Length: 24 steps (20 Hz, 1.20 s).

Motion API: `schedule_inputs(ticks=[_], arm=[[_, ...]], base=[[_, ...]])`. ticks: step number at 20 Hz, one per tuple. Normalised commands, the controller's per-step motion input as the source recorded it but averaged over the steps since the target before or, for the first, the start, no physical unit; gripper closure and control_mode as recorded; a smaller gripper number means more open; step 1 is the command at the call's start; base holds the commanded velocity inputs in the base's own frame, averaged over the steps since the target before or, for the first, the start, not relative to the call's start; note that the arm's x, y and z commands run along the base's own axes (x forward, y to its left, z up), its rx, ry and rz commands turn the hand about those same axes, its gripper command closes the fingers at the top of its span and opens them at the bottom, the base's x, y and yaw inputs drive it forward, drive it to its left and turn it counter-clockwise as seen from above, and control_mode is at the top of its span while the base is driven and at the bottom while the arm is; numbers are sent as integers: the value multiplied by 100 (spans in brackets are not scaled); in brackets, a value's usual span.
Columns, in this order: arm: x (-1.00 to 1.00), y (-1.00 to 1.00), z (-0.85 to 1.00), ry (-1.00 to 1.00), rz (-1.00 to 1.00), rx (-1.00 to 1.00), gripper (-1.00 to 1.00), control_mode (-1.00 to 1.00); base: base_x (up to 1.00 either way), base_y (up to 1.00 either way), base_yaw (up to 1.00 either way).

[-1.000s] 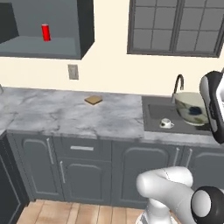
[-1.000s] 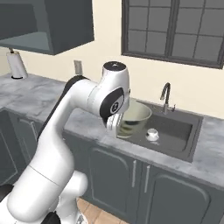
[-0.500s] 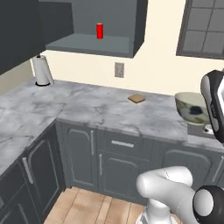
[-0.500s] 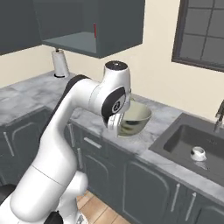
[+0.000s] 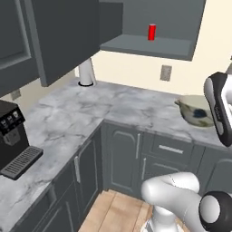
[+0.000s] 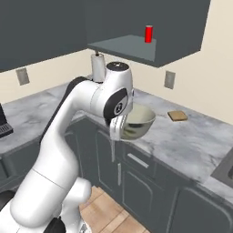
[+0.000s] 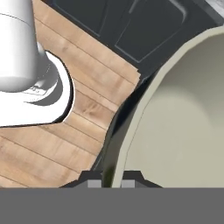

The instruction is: Pick the mug and place it in the sink. Pick the bowl and place it in the open cabinet and then close the cabinet.

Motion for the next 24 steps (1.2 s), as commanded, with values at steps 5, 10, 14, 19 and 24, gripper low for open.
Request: schedule_inputs(ticks=[5,10,14,19,24], arm=[[0,0,0,0,0,0,100,100],[0,0,0,0,0,0,100,100],[0,0,0,0,0,0,100,100],[0,0,0,0,0,0,100,100],[0,0,0,0,0,0,100,100]], base=[[79,0,3],[69,20,1],[-18,92,3],[-8,46,3],[87,-56,13]])
